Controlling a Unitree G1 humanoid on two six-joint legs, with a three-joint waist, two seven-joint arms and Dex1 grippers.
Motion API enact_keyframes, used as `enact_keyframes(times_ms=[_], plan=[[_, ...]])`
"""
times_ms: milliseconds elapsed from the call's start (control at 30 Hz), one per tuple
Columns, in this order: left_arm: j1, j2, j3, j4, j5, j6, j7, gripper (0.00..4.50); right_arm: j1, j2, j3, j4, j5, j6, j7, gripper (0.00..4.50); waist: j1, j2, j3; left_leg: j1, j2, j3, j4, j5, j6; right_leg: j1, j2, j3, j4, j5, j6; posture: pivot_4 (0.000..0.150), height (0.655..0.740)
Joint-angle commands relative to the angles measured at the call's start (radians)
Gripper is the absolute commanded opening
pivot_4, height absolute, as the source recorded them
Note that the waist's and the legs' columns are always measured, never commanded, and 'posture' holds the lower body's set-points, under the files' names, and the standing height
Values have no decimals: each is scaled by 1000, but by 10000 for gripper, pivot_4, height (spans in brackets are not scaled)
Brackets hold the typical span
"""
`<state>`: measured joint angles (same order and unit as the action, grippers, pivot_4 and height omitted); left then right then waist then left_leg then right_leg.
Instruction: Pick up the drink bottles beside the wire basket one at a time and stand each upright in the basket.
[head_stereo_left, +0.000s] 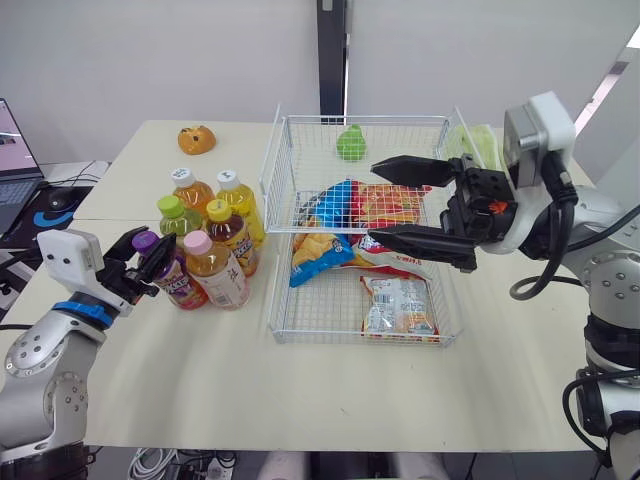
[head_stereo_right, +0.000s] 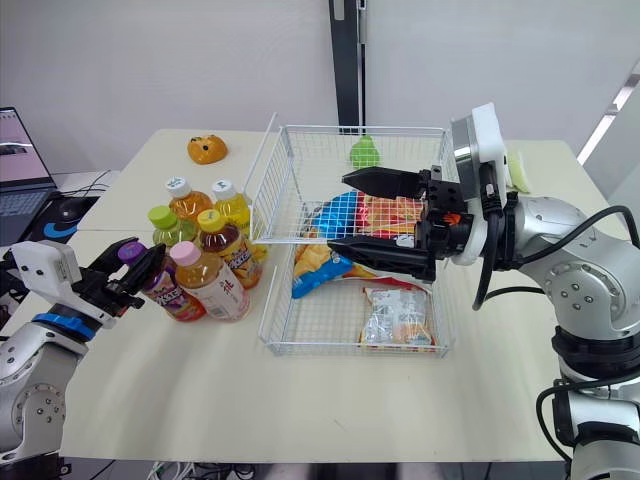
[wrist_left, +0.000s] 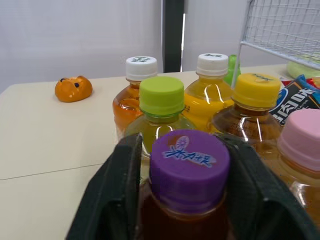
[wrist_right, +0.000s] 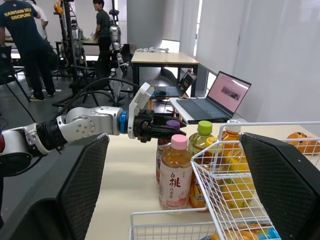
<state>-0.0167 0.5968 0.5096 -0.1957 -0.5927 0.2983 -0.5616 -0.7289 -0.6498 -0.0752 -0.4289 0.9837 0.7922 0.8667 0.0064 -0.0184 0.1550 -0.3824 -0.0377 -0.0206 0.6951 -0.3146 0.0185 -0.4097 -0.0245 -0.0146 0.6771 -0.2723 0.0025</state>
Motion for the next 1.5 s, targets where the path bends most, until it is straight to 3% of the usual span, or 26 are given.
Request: enact_keyframes(times_ms=[33, 333, 500, 667, 833, 967, 1033, 1200, 1333, 1500], plan=[[9, 3, 5, -31, -5, 4, -3, 13813, -14, -8, -14, -32, 3, -11, -4, 45000, 0, 0, 0, 0, 0, 0, 0, 0, 0, 0, 0, 0, 0, 0, 0, 1500, 7400], [25, 46, 66, -91, -78, 60, -26, 13817, -12, -9, -10, -40, 6, -6, -2, 45000, 0, -1, 1, 0, 0, 0, 0, 0, 0, 0, 0, 0, -1, 0, 0, 1500, 7400], [-16, 256, 204, -99, -236, 235, -115, 13817, -35, 0, -4, -4, -22, -24, 3, 45000, -6, -7, 7, -2, 0, -1, 0, 0, 0, -2, 0, -1, 0, 0, 0, 1500, 7400], [-98, 496, 325, 21, -394, 446, -260, 13817, -46, 12, 12, 19, -42, -35, 17, 45000, -7, -5, 8, -3, 0, -1, -1, 0, 0, -2, 0, -1, -3, 0, 0, 1500, 7400], [-338, 718, 264, 221, -459, 553, -348, 13817, -43, 29, 2, 28, -57, -44, 2, 45000, -6, -6, 12, -4, 0, -2, -1, 0, 0, -3, 0, -2, -4, 0, 0, 1500, 7400], [-669, 793, 44, 358, -488, 576, -412, 13817, -37, 34, -15, 22, -53, -32, -27, 45000, -3, -7, 12, -5, -1, -2, -1, 0, 0, -4, 0, -2, -3, 0, 0, 1500, 7400], [-855, 769, -72, 414, -455, 578, -441, 13817, -31, 32, -22, 11, -57, -30, -48, 45000, -4, -7, 12, -8, -1, -2, 0, 1, -1, -6, 0, -2, -3, 0, 0, 1500, 7400], [-1307, 573, -320, 587, -288, 530, -519, 13817, -13, 8, -57, -15, -76, -30, -122, 45000, 2, -8, 12, -17, -2, -2, 4, 3, -5, -14, 0, -2, 2, 0, 1, 1500, 7400], [-1515, 382, -433, 745, -132, 397, -608, 13817, 16, -28, -102, -52, -94, -19, -198, 45000, 1, -9, 13, -17, -3, -2, 5, 3, -5, -14, 0, -1, 2, 0, 1, 1500, 7400], [-1670, 144, -456, 948, -17, 229, -659, 13817, 67, -84, -186, -113, -103, 1, -301, 45000, -4, -11, 15, -19, -3, -1, 5, 3, -5, -16, 0, -1, 2, 0, 1, 1500, 7400]])
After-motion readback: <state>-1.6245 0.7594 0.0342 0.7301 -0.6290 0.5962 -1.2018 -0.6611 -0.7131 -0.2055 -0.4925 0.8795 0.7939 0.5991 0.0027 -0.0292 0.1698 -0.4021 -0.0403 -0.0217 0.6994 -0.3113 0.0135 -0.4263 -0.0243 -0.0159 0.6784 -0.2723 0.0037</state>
